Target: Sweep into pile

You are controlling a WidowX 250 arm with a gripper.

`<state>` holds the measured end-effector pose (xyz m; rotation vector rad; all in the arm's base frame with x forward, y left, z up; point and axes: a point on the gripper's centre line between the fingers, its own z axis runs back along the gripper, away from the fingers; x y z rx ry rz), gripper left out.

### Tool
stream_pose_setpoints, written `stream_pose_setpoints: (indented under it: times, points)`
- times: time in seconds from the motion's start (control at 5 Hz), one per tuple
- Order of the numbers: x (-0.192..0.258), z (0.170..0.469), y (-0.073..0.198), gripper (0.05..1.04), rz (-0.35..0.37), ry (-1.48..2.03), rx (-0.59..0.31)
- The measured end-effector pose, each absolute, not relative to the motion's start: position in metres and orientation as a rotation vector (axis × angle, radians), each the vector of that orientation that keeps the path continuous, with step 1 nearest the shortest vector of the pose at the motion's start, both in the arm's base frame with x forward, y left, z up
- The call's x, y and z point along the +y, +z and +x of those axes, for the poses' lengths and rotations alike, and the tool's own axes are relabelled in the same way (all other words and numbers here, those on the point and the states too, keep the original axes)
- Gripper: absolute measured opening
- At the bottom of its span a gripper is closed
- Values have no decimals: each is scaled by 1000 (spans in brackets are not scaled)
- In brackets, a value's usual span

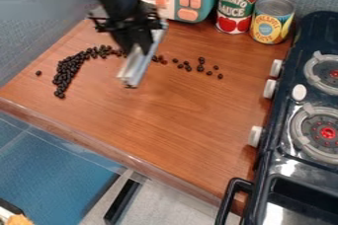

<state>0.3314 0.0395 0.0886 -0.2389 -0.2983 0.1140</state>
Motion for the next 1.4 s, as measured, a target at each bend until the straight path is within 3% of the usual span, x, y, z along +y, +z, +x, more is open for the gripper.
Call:
stream_pose_setpoints:
  times: [0.4, 0.8, 1.4]
  points:
    - [-40, 368, 68, 339, -256, 134, -203]
    - [-84, 403, 36, 339, -210, 164, -157]
    - [-60, 408, 22, 339, -153, 206, -174]
